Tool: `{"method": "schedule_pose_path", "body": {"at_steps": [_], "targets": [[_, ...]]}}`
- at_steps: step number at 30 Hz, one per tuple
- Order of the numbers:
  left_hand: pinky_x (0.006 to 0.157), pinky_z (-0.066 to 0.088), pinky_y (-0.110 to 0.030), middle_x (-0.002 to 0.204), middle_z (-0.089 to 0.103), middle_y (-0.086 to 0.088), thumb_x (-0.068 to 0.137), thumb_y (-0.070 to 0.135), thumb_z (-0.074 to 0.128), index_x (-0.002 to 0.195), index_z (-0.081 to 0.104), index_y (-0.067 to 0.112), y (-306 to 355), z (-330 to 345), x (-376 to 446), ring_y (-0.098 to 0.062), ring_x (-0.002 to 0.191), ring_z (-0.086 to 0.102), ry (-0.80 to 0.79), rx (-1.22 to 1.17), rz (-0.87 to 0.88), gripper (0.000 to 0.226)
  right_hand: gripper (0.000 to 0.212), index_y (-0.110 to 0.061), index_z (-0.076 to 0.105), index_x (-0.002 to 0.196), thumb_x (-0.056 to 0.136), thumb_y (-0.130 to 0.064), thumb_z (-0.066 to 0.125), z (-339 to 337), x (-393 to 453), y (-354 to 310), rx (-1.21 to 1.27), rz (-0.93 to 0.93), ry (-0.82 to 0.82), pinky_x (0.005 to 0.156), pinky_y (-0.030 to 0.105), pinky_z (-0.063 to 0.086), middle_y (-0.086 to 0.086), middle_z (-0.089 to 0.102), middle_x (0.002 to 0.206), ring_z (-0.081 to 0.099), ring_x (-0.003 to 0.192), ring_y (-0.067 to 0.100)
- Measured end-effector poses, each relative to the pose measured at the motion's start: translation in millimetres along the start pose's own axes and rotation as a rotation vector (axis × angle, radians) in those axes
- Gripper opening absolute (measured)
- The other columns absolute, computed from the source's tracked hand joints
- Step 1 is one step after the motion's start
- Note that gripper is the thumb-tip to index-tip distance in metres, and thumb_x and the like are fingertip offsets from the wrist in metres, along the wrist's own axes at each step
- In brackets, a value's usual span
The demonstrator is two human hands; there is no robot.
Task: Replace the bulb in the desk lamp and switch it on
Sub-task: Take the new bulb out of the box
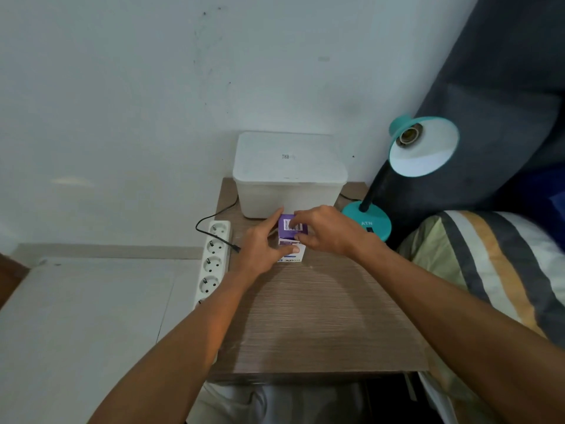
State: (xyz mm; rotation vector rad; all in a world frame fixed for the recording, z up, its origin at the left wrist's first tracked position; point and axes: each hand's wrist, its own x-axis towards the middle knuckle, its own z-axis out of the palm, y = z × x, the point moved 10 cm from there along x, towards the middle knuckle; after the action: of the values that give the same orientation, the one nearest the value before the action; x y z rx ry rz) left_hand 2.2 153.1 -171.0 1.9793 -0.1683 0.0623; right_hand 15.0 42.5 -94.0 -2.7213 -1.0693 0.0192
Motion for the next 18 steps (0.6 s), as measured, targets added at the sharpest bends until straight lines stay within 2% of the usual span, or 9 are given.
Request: {"method": "schedule_pose_path", "body": {"at_steps": [3, 5, 7, 10, 13, 16, 18], "targets": [[0.104, 0.054, -0.027, 0.136, 0.064, -0.002, 0.072, 0.018, 0.092, 0.158, 0.034, 0.014, -2, 2, 1, -0.005, 0.12, 0.063, -0.011, -0.016, -0.006, 0.104, 0.04, -0.016, 0.063, 0.126, 0.094, -0.039, 0.061, 4, -3, 0, 0.001, -0.036, 0.039, 0.077, 0.03, 0.058, 0.007, 0.071, 0.118, 0.068, 0.099, 0.019], [0.104, 0.054, -0.027, 0.136, 0.063, 0.0, 0.072, 0.016, 0.092, 0.159, 0.033, 0.014, -4, 3, 3, -0.004, 0.121, 0.063, -0.017, -0.026, -0.013, 0.105, 0.039, -0.016, 0.062, 0.125, 0.094, -0.039, 0.059, 5, -3, 1, -0.007, -0.062, 0.06, 0.074, 0.027, 0.057, 0.006, 0.072, 0.114, 0.068, 0.095, 0.018], [0.103, 0.054, -0.026, 0.137, 0.065, -0.005, 0.073, 0.015, 0.092, 0.159, 0.033, 0.014, -6, 3, 4, -0.004, 0.119, 0.064, -0.011, -0.018, -0.011, 0.104, 0.039, -0.015, 0.06, 0.125, 0.095, -0.039, 0.058, 4, -4, 0, -0.001, -0.084, 0.092, 0.072, 0.025, 0.056, 0.007, 0.071, 0.114, 0.068, 0.096, 0.019], [0.103, 0.056, -0.029, 0.137, 0.065, -0.009, 0.075, 0.017, 0.091, 0.16, 0.032, 0.016, -6, 3, 4, -0.008, 0.12, 0.065, -0.009, 0.001, 0.001, 0.104, 0.039, -0.011, 0.058, 0.127, 0.098, -0.036, 0.054, 5, -7, -2, -0.011, -0.13, 0.133, 0.072, 0.022, 0.054, 0.01, 0.07, 0.116, 0.068, 0.098, 0.02], [0.104, 0.056, -0.036, 0.138, 0.065, -0.008, 0.073, 0.017, 0.092, 0.159, 0.033, 0.016, -6, 2, 5, -0.012, 0.123, 0.065, 0.006, 0.003, 0.009, 0.105, 0.032, -0.007, 0.06, 0.124, 0.101, -0.027, 0.051, 3, -9, -4, -0.012, -0.133, 0.189, 0.072, 0.024, 0.054, 0.011, 0.072, 0.111, 0.069, 0.091, 0.022], [0.105, 0.055, -0.036, 0.138, 0.066, -0.004, 0.071, 0.018, 0.094, 0.161, 0.03, 0.023, -7, 2, 4, -0.009, 0.124, 0.064, 0.016, -0.005, 0.007, 0.11, 0.027, -0.009, 0.064, 0.122, 0.102, -0.022, 0.051, -10, -10, 3, 0.106, -0.013, 0.296, 0.067, 0.023, 0.054, 0.008, 0.075, 0.099, 0.071, 0.079, 0.019], [0.104, 0.053, -0.026, 0.136, 0.066, 0.003, 0.071, 0.019, 0.094, 0.162, 0.023, 0.03, -6, 2, 3, -0.002, 0.121, 0.063, 0.016, -0.002, 0.01, 0.116, 0.022, -0.013, 0.065, 0.116, 0.103, -0.023, 0.051, -18, -10, 19, 0.263, 0.159, 0.383, 0.063, 0.024, 0.055, 0.003, 0.075, 0.088, 0.069, 0.071, 0.012]]}}
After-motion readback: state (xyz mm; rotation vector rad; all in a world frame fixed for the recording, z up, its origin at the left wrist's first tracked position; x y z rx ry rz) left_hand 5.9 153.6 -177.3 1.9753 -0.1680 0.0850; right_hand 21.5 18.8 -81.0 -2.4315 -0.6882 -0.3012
